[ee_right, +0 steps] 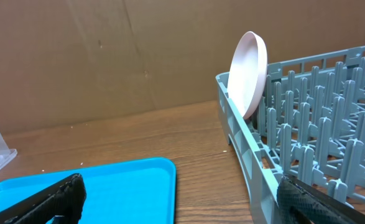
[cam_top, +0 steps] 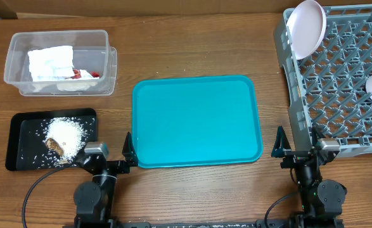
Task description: Sort waste into correct bins and load items into the dishwasher
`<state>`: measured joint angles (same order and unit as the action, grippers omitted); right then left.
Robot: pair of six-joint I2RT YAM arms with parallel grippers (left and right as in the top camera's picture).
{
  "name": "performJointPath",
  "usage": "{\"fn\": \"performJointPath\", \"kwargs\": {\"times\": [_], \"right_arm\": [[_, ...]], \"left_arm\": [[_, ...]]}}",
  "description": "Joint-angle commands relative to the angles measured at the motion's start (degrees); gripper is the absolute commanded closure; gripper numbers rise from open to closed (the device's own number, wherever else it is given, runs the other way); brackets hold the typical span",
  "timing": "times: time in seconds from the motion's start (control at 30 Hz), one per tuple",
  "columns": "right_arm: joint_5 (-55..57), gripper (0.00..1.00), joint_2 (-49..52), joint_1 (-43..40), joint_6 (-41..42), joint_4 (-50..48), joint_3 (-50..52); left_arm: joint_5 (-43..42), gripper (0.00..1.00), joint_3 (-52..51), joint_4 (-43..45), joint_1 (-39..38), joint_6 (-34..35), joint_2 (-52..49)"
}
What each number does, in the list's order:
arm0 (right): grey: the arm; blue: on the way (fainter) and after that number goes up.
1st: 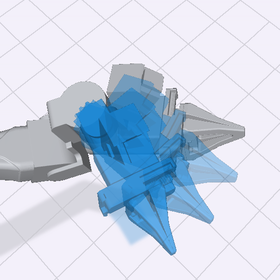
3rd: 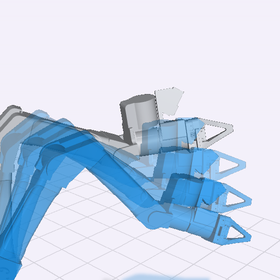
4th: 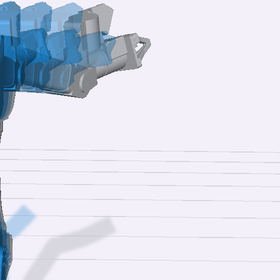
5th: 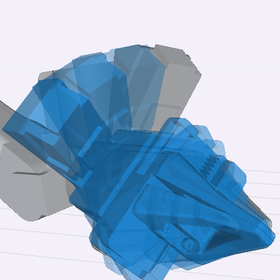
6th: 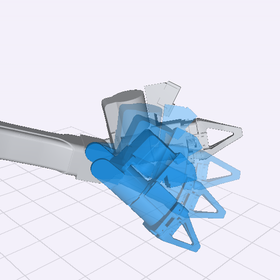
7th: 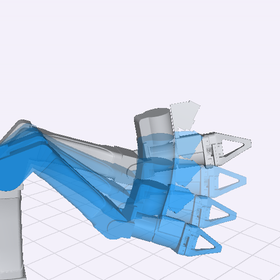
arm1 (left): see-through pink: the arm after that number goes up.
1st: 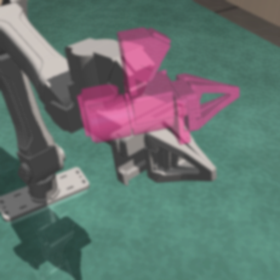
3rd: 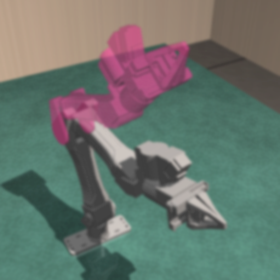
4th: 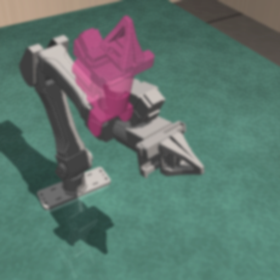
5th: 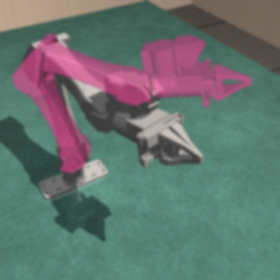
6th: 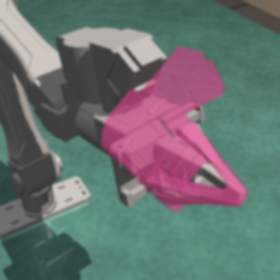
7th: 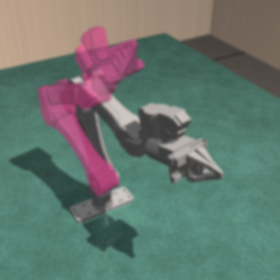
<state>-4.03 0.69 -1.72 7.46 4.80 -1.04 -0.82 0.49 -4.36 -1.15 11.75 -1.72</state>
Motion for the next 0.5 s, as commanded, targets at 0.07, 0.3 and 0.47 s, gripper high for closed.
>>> {"fn": "performJointPath", "kwargs": {"times": [0.07, 0.3, 0.47], "right_arm": [[0.5, 0.0, -0.52, 0.37, -0.42, -0.17, 0.57], [0.5, 0.0, -0.52, 0.37, -0.44, -0.17, 0.57], [0.5, 0.0, -0.52, 0.37, -0.42, -0.17, 0.57]], "left_arm": [[0.72, 0.0, -0.22, -0.24, -0.37, -3.13, 1.53], [1.03, 0.0, -0.22, -0.22, -0.37, -12.2, 1.53], [0.79, 0.0, -0.22, -0.26, -0.37, -12.7, 1.53]]}}
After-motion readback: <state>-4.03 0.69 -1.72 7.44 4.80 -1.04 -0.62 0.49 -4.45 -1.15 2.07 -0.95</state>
